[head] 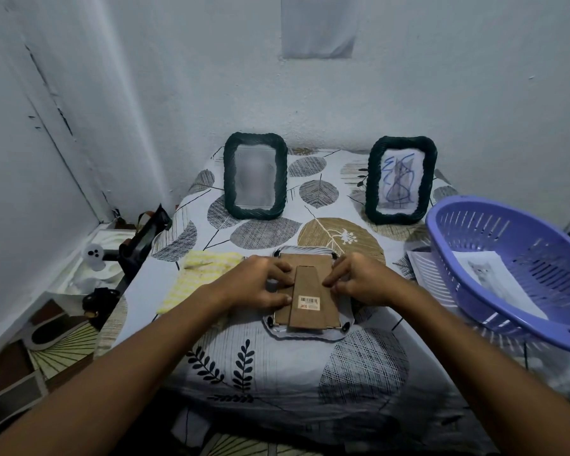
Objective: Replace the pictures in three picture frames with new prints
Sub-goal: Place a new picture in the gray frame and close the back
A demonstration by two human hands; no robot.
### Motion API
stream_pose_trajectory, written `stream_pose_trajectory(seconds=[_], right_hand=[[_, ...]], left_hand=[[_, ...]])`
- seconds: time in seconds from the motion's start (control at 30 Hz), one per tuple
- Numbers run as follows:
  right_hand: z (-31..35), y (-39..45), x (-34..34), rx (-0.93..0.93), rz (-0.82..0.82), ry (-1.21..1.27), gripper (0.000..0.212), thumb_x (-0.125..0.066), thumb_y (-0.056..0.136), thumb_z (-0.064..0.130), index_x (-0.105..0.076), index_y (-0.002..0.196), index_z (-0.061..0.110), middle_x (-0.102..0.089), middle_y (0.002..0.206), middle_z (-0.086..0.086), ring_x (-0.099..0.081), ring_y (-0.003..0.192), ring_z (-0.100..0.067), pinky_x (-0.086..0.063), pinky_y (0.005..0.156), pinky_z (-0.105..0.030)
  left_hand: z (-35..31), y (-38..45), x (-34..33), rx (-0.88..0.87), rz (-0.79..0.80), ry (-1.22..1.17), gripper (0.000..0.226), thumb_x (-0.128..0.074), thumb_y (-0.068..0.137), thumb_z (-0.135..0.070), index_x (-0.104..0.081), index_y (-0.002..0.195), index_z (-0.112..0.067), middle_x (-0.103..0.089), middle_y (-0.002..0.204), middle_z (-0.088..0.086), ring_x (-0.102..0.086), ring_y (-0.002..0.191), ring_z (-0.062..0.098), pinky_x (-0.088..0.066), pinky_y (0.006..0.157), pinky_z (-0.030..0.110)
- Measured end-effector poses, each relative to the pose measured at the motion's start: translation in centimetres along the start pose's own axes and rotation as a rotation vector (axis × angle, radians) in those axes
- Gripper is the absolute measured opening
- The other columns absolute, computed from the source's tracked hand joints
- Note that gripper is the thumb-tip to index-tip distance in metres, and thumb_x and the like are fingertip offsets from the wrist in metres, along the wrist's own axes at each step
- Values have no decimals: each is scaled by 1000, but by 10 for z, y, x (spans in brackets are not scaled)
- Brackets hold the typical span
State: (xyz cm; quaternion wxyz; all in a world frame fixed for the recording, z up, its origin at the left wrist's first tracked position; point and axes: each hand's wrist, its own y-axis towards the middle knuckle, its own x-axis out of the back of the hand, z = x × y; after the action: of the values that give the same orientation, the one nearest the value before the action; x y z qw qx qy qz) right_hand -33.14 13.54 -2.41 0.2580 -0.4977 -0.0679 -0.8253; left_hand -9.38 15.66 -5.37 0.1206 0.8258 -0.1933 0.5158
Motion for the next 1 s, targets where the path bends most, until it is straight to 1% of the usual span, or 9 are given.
stream_pose_trajectory(seconds=[0.07, 0.13, 0.23, 0.37, 0.53, 0.67, 0.8, 0.9, 1.0], right_hand=[[0, -1, 0, -8, 1, 14, 25, -66, 86, 11, -74, 108, 19, -58, 131, -1, -51, 120, -16, -45, 97, -34], [-1, -2, 0, -13, 1, 20, 25, -65, 87, 10, -73, 110, 18, -58, 133, -2, -50, 122, -16, -43, 96, -32], [-1, -2, -1, -14, -5, 23, 25, -64, 87, 11, -72, 110, 17, -56, 135, -3, -49, 124, -17, -43, 98, -34], [0, 0, -1, -1, -15, -1, 24, -65, 87, 12, -73, 108, 18, -52, 138, -5, -48, 125, -19, -44, 98, -37], [0, 2, -1, -12, -12, 11, 24, -66, 86, 10, -73, 108, 16, -56, 134, -5, -52, 119, -19, -39, 86, -27], [-1, 4, -1, -24, -9, 16, 24, -66, 86, 10, -73, 108, 15, -57, 133, -3, -52, 119, -18, -37, 85, -25], [0, 4, -1, -24, -17, 10, 25, -67, 86, 12, -72, 110, 15, -56, 134, -3, -51, 120, -17, -37, 87, -25], [0, 2, 0, -16, 34, -58, 40, -73, 82, 21, -66, 121, 19, -49, 141, -2, -46, 126, -19, -37, 94, -28], [1, -2, 2, -31, 94, -104, 62, -79, 75, 31, -57, 132, 23, -39, 148, 0, -40, 131, -22, -36, 103, -36]], left_hand=[[2, 0, 3, -9, 40, -3, 62, -66, 66, -50, -68, 117, -14, -53, 139, 4, -50, 125, 16, -37, 103, 25], [4, 0, 5, -5, 80, -7, 69, -69, 63, -54, -66, 121, -16, -47, 144, 0, -45, 129, 14, -33, 105, 24], [5, -1, 5, -6, 106, 0, 75, -74, 62, -56, -63, 125, -17, -41, 147, -1, -39, 133, 15, -32, 109, 30], [6, -2, 3, -12, 90, -19, 70, -79, 67, -50, -61, 127, -18, -39, 149, -3, -36, 135, 14, -32, 111, 34], [6, -4, 2, -26, 68, -5, 70, -79, 67, -51, -61, 127, -19, -40, 149, -2, -37, 134, 14, -33, 110, 34], [6, -5, 1, -38, 57, 10, 69, -77, 69, -53, -60, 128, -22, -39, 149, -3, -34, 136, 14, -32, 110, 37], [6, -7, -1, -46, 32, -2, 70, -78, 68, -54, -61, 127, -21, -42, 148, -2, -35, 137, 14, -33, 110, 36], [7, -8, 0, -43, 30, -18, 71, -78, 67, -54, -61, 127, -20, -42, 148, -2, -34, 138, 14, -32, 111, 36], [7, -7, 2, -47, 36, -4, 71, -79, 67, -53, -61, 127, -20, -41, 149, -2, -34, 137, 12, -28, 110, 29]])
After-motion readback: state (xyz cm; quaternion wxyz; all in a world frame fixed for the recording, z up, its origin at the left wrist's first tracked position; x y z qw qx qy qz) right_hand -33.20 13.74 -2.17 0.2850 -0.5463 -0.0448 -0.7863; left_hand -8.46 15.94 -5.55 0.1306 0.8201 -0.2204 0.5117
